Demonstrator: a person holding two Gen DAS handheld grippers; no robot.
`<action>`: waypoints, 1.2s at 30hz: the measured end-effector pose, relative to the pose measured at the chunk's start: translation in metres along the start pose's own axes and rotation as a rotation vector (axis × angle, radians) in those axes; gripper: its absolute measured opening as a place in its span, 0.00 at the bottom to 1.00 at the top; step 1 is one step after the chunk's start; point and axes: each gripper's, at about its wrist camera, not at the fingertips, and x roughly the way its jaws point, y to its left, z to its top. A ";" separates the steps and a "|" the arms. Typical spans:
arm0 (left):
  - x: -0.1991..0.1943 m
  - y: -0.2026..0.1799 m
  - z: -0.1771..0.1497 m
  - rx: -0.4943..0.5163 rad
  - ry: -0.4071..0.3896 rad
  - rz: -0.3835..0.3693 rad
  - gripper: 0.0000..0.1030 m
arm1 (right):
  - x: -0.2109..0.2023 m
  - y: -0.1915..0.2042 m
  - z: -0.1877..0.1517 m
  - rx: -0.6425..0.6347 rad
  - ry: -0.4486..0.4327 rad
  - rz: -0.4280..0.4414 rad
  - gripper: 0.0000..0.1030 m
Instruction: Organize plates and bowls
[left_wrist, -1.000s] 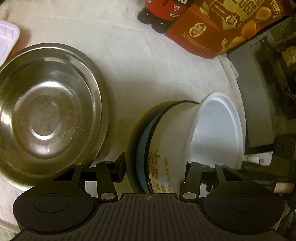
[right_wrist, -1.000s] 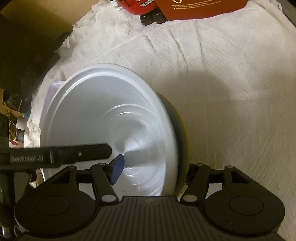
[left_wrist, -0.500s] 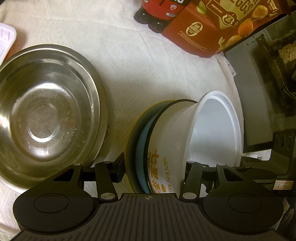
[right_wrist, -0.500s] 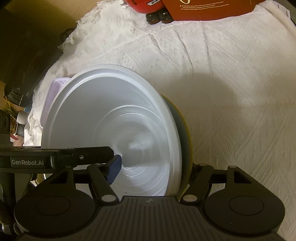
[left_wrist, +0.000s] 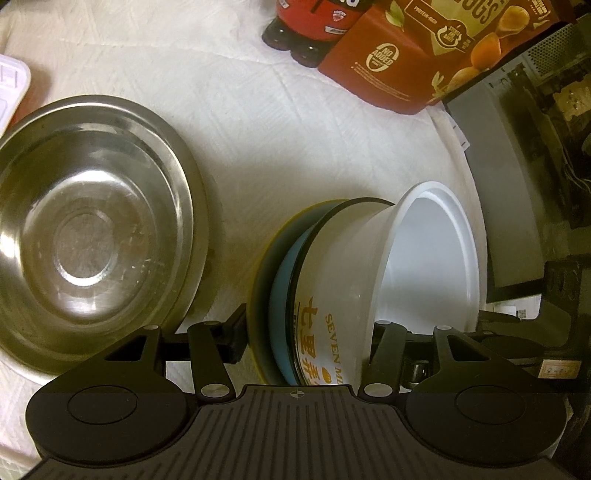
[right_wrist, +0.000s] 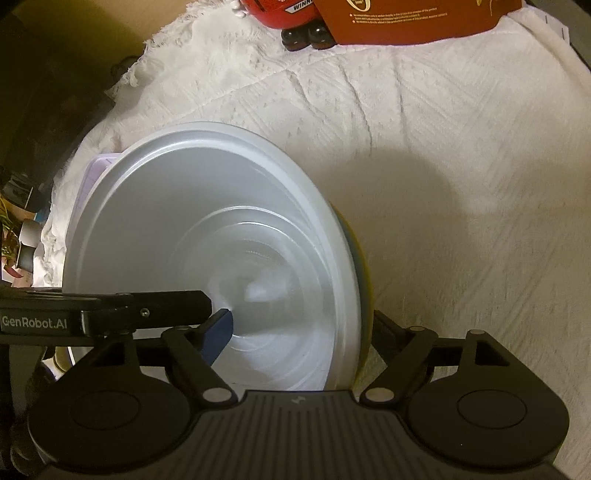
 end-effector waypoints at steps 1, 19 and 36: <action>0.000 0.000 0.000 0.000 -0.001 0.000 0.56 | 0.001 0.000 0.001 0.004 0.010 0.005 0.78; -0.001 0.007 0.001 -0.045 0.003 -0.012 0.56 | -0.001 0.015 0.003 -0.099 -0.005 -0.019 0.70; 0.000 0.007 -0.001 -0.048 0.015 -0.026 0.56 | -0.002 0.001 0.005 -0.020 -0.002 0.005 0.63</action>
